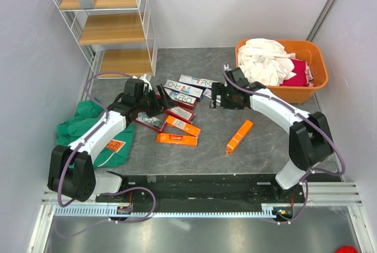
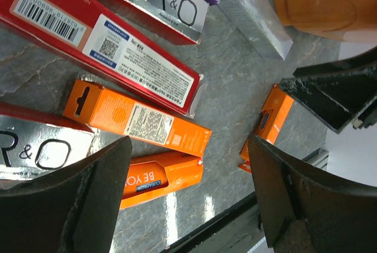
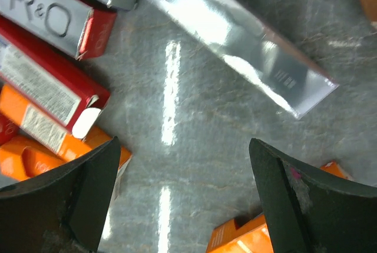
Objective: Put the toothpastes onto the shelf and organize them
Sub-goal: Pick up the toothpaste from the center of the board.
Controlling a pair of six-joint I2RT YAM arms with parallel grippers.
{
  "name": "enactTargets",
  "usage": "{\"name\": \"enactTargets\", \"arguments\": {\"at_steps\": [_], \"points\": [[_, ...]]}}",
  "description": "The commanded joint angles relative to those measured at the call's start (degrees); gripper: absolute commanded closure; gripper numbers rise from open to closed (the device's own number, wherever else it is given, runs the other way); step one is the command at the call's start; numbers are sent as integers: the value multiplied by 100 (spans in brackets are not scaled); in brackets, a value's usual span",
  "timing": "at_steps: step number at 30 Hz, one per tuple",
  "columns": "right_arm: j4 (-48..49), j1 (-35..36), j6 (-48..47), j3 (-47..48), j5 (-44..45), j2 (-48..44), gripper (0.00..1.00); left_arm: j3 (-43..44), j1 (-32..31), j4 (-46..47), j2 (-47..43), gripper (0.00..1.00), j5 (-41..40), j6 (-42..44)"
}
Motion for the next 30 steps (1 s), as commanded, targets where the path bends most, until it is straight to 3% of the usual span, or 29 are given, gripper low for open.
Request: {"name": "enactTargets", "arguments": {"at_steps": [1, 10, 23, 30], "points": [[-300, 81, -351, 646, 852, 430, 2, -178, -35, 132, -280, 13, 24, 268], [-406, 81, -870, 1736, 1820, 1450, 2, -320, -35, -78, -333, 13, -11, 514], [-125, 108, -1669, 2342, 1398, 2399, 2, -407, -43, -193, -245, 13, 33, 620], [-45, 134, -1757, 2167, 906, 2452, 4, -486, -35, -237, -271, 13, -29, 655]]}}
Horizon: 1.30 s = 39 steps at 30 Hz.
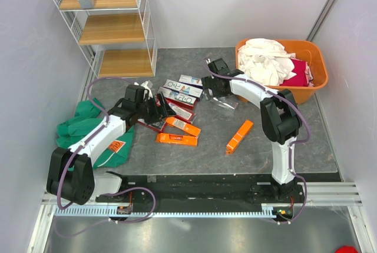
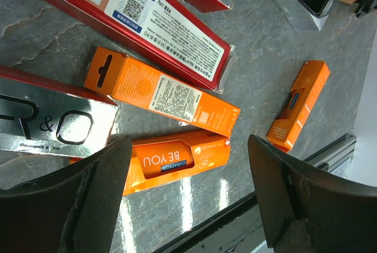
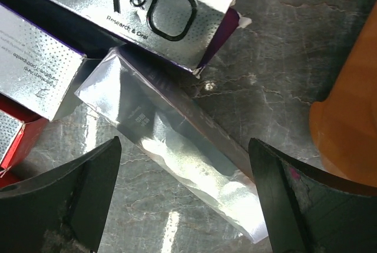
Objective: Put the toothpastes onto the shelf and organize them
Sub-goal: Pick up the toothpaste from the center of the board.
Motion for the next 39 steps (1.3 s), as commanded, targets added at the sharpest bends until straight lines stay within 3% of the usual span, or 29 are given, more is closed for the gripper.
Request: {"name": "enactTargets", "arguments": {"at_steps": [1, 5, 11, 12, 15, 26, 39], "points": [[173, 62, -210, -25, -272, 90, 4, -58, -15, -14, -87, 13, -22, 257], [199, 150, -245, -253, -176, 72, 9, -67, -15, -14, -96, 13, -5, 266], [200, 220, -131, -508, -281, -42, 31, -67, -24, -32, -122, 13, -4, 257], [200, 229, -96, -544, -359, -77, 40, -75, -15, -32, -131, 13, 4, 257], [208, 220, 36, -675, -753, -156, 49, -84, -15, -41, -140, 13, 4, 248], [1297, 229, 905, -1651, -2134, -1105, 53, -84, -15, -120, -324, 14, -5, 231], [2054, 194, 1802, -1801, -2074, -2466, 59, 91, -15, -155, -1115, 13, -93, 46]]}}
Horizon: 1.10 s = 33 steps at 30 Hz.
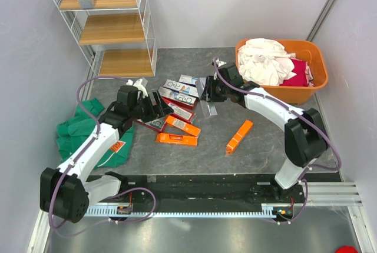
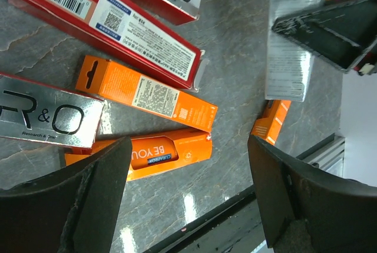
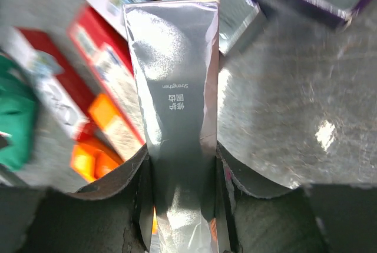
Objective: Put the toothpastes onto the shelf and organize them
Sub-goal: Pick up the toothpaste from the center of the board.
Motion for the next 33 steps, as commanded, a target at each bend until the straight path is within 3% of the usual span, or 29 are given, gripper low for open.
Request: {"name": "enactTargets", "arguments": {"at_steps": [1, 8, 16, 25, 33], "points": [[648, 6, 423, 48, 70, -656, 60, 183, -24, -2, -268, 14, 4, -15], [1360, -266, 1144, -347, 185, -1560, 64, 482, -24, 437, -584, 13, 268, -497], [2265, -372, 1741, -1032, 729, -2923, 64, 429, -146, 2051, -619, 14, 979, -1412], [2793, -407, 2462, -1692, 1748, -4312, 60, 455, -787, 3986, 39, 14, 1507, -2282], [3338, -425, 3077, -2175, 2214, -5182, 64, 833, -1465, 5786, 865, 13, 1946, -2941]]}}
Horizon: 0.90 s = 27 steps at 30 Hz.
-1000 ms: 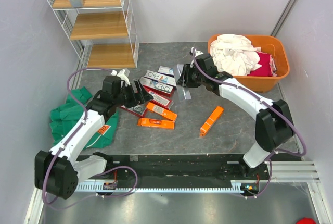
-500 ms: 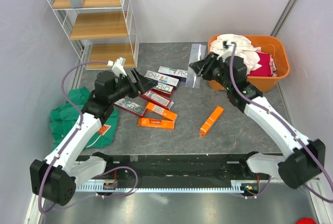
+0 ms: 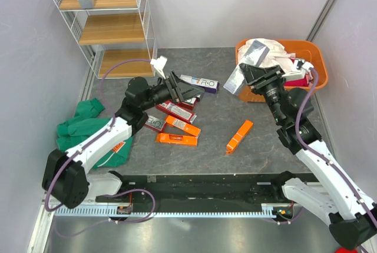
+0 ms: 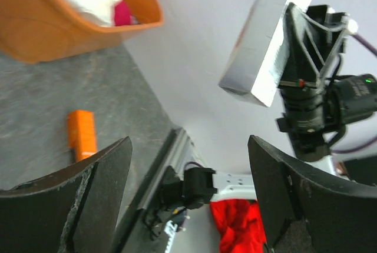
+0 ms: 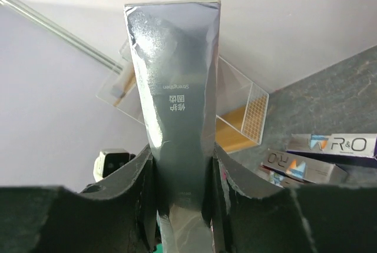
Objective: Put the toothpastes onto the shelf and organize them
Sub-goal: Pick up the toothpaste from the center of the board.
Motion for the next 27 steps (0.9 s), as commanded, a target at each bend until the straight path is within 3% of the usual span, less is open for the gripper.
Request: {"name": "enactTargets", "arguments": {"at_steps": [1, 5, 13, 27], "points": [[777, -25, 477, -162, 479, -413, 64, 484, -352, 1761, 487, 13, 517, -679], [803, -25, 688, -259, 602, -659, 62, 783, -678, 2448, 910, 13, 649, -953], [821, -16, 1048, -400, 682, -932, 62, 1617, -1293, 2396, 1552, 15, 605, -715], [663, -16, 1022, -382, 822, -1143, 62, 2356, -1557, 3098, 2554, 29, 684, -1471]]}}
